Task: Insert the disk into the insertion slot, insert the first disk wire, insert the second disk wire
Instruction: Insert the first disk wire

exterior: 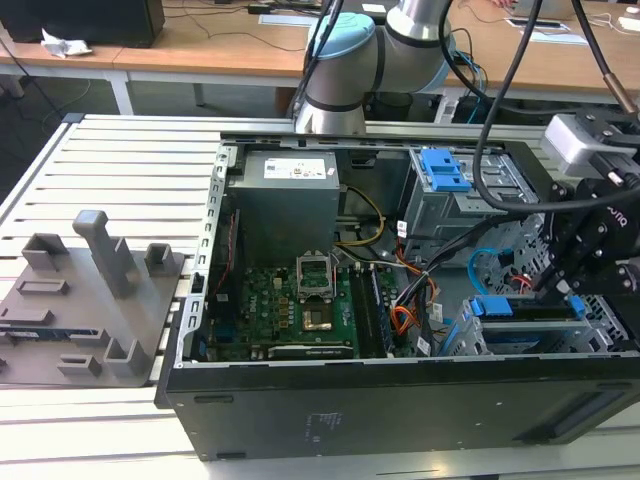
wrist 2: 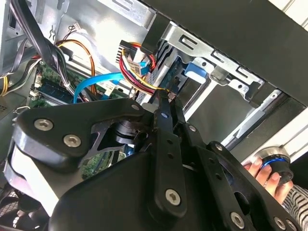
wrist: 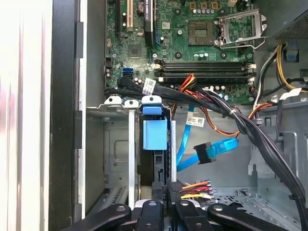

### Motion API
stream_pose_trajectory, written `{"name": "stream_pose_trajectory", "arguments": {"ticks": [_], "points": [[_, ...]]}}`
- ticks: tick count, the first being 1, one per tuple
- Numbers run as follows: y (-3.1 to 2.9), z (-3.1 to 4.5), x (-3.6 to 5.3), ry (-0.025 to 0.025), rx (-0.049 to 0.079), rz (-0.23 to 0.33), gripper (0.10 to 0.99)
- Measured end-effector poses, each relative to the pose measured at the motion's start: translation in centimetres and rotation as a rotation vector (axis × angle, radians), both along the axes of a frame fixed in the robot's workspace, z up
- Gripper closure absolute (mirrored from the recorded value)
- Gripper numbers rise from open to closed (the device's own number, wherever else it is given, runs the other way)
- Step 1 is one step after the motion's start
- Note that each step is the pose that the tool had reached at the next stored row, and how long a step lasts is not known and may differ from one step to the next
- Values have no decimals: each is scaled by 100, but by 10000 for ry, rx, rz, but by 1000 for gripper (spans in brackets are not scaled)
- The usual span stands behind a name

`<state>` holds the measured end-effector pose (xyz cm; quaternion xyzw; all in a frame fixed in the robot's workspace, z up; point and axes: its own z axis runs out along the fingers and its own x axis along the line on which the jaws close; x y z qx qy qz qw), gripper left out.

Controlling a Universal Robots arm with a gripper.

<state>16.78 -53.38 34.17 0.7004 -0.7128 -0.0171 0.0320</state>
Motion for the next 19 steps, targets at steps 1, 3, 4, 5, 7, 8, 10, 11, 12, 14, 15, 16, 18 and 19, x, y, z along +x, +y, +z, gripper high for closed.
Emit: {"name": "stream_pose_trajectory", "arguments": {"ticks": [1,3,4,5,7,8,10,11,12,14,15,16,18,19], "points": [[-2,-3,2,0,-1,0,925],[-8,-14,7,1,-2,-1,925],[-10,-21,12,3,-4,0,925],[-11,-29,24,6,-4,0,925],[-10,-36,38,6,-2,-1,925],[-11,-40,44,8,-3,-1,925],[-10,-43,46,8,-1,-1,925],[-10,-43,46,7,-2,0,925],[-10,-54,47,8,18,0,914],[-10,-44,47,7,-2,0,851],[-10,-42,47,7,-4,0,851],[-10,-26,46,7,-6,0,851],[-10,48,46,7,-3,0,851],[-10,88,46,7,-2,0,851]]}}
